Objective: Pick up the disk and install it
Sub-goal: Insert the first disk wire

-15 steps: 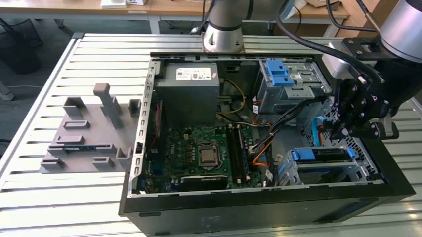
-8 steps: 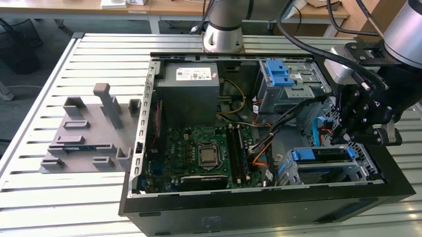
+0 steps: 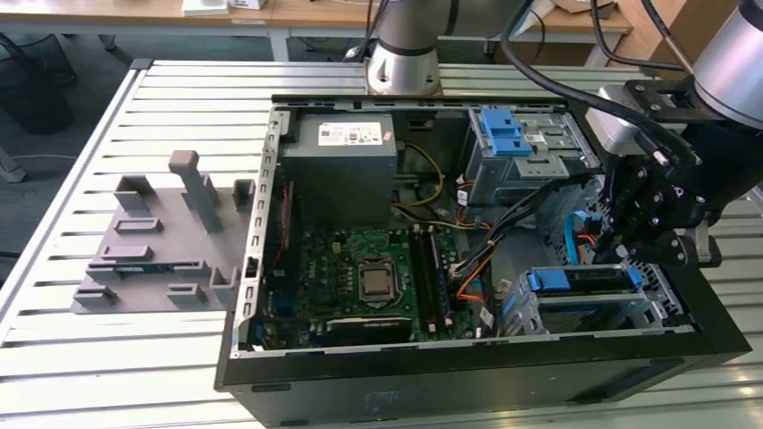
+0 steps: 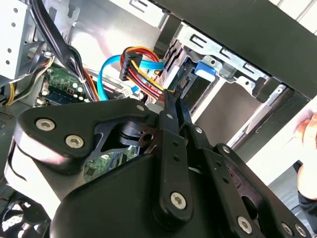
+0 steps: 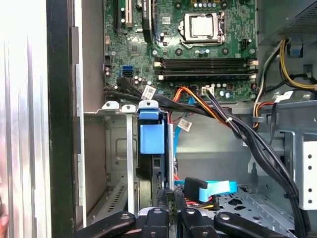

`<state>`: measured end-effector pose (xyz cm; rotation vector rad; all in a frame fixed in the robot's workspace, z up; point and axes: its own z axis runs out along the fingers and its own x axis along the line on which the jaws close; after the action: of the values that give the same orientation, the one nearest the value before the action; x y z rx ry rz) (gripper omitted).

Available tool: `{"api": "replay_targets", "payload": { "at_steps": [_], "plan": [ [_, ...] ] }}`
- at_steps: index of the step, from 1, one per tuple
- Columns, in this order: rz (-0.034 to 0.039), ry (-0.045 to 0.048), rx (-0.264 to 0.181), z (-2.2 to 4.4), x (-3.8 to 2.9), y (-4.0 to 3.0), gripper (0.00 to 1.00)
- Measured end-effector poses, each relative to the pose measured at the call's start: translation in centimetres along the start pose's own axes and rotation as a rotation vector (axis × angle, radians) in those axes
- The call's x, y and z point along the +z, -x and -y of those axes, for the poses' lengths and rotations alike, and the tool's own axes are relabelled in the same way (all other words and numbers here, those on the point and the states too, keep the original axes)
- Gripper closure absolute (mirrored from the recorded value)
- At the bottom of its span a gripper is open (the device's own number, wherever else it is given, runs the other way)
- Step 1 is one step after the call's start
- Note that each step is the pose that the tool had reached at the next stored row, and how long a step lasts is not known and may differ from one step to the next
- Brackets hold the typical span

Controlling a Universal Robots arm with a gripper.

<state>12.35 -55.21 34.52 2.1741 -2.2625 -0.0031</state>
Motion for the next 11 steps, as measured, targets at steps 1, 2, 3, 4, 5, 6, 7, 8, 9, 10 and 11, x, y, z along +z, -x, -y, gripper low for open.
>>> {"api": "replay_targets", "payload": {
  "at_steps": [1, 2, 3, 4, 5, 6, 7, 8, 9, 10, 11],
  "plan": [
    [-0.0001, 0.0001, 0.001, 0.03, 0.06, -0.14, 0.84],
    [-0.0003, 0.0003, 0.001, 0.07, 0.12, -0.24, 0.84],
    [0.0000, 0.0006, 0.002, 0.13, 0.21, -0.29, 0.84],
    [-0.0002, 0.0010, 0.002, 0.17, 0.27, -0.33, 0.84],
    [-0.0001, 0.0015, 0.003, 0.22, 0.33, -0.35, 0.84],
    [0.0000, 0.0017, 0.004, 0.25, 0.41, -0.37, 0.84],
    [-0.0006, 0.0021, 0.004, 0.30, 0.46, -0.41, 0.84],
    [-0.0005, 0.0026, 0.005, 0.35, 0.51, -0.45, 0.84],
    [-0.0001, 0.0032, 0.007, 0.39, 0.55, -0.47, 0.84],
    [-0.0001, 0.0038, 0.009, 0.42, 0.56, -0.48, 0.84],
    [-0.0003, 0.0045, 0.013, 0.43, 0.56, -0.48, 0.84]
  ]
}}
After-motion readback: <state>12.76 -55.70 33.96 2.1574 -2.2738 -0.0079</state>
